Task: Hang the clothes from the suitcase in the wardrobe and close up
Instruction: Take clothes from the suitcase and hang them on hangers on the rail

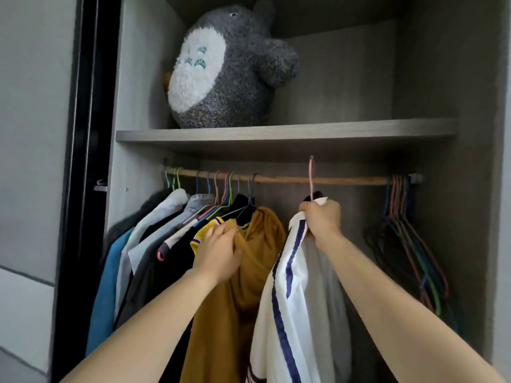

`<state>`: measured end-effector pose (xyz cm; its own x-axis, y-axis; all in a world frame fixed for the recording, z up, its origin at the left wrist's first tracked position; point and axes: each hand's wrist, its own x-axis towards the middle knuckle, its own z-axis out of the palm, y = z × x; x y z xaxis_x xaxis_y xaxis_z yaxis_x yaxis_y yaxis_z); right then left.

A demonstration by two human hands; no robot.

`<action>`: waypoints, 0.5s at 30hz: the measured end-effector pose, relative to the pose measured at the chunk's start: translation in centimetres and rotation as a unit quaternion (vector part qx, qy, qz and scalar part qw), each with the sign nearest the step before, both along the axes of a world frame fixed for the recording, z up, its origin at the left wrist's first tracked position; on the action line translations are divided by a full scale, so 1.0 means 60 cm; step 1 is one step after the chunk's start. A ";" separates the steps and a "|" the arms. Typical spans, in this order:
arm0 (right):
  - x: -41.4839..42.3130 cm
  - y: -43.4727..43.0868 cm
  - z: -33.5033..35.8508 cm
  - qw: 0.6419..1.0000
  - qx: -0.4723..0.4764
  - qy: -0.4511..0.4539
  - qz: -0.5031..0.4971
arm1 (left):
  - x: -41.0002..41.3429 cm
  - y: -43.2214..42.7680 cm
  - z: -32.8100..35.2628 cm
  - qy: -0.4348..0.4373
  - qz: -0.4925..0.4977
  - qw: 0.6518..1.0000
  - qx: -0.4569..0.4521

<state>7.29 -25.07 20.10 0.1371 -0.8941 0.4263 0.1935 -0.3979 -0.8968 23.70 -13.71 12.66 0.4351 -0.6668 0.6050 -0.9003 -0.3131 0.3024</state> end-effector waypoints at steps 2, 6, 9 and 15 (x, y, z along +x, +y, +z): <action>0.029 -0.037 0.016 0.999 -0.034 0.021 -0.009 | 0.019 -0.034 0.015 -0.036 0.040 0.999 0.004; 0.093 -0.111 0.030 0.995 -0.074 0.057 -0.027 | 0.055 -0.084 0.022 -0.040 0.083 0.996 0.007; 0.133 -0.143 0.019 0.995 -0.061 0.079 -0.021 | 0.087 -0.097 0.002 0.015 -0.022 0.999 -0.036; 0.191 -0.184 -0.037 0.991 -0.049 0.122 -0.010 | 0.118 -0.103 -0.017 0.019 -0.083 0.993 -0.086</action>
<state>18.73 -36.10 17.86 0.2291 -0.8536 0.4679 -0.0337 -0.4874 -0.8725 30.81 -19.91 11.63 0.3526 -0.6197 0.7011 -0.9222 -0.1033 0.3726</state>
